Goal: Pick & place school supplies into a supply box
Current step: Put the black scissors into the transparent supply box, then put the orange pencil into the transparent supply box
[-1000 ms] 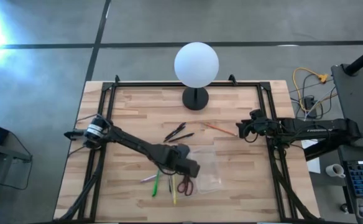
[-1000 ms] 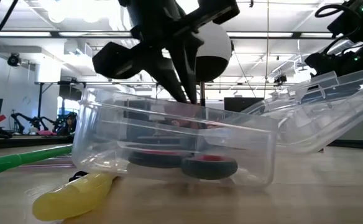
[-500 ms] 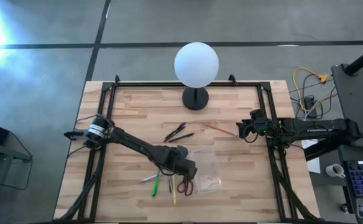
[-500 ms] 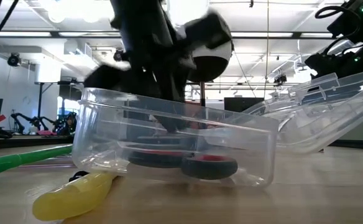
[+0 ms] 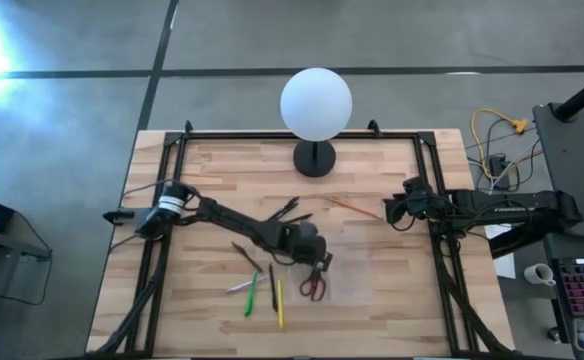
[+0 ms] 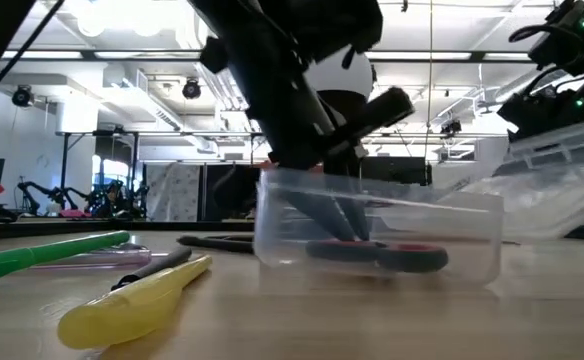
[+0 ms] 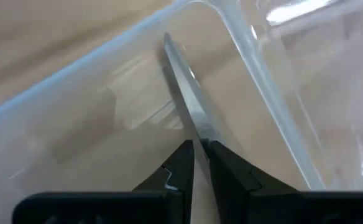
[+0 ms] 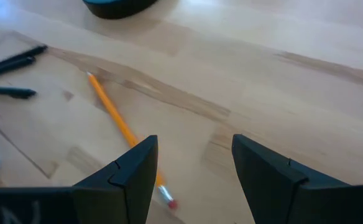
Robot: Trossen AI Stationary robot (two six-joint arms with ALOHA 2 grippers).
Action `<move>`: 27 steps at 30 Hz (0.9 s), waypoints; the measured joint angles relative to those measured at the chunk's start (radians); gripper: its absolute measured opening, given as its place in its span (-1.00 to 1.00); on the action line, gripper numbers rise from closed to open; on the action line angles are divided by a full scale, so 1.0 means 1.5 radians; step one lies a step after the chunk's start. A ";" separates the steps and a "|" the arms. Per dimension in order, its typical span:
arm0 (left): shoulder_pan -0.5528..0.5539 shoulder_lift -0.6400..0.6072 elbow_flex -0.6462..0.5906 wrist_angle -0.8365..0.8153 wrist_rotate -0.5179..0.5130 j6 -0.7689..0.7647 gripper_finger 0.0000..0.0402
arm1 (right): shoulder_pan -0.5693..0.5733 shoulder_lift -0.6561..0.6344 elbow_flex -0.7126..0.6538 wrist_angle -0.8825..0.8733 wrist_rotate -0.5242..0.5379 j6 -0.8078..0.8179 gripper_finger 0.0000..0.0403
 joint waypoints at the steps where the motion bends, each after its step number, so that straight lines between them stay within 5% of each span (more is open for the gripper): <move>1: 0.008 0.001 0.000 0.005 0.000 0.011 -0.83 | 0.000 0.000 0.000 -0.004 0.000 0.005 -0.01; 11: 0.047 -0.007 0.057 0.016 0.001 0.108 -0.83 | 0.000 0.000 0.002 0.004 -0.001 0.003 -0.01; 21: 0.026 -0.047 0.151 -0.298 -0.015 0.146 -0.83 | 0.000 0.031 0.005 0.082 -0.017 -0.156 -0.01; 27: 0.018 -0.084 0.121 -0.321 -0.015 0.146 -0.83 | 0.000 0.125 0.046 0.125 -0.092 -0.167 -0.04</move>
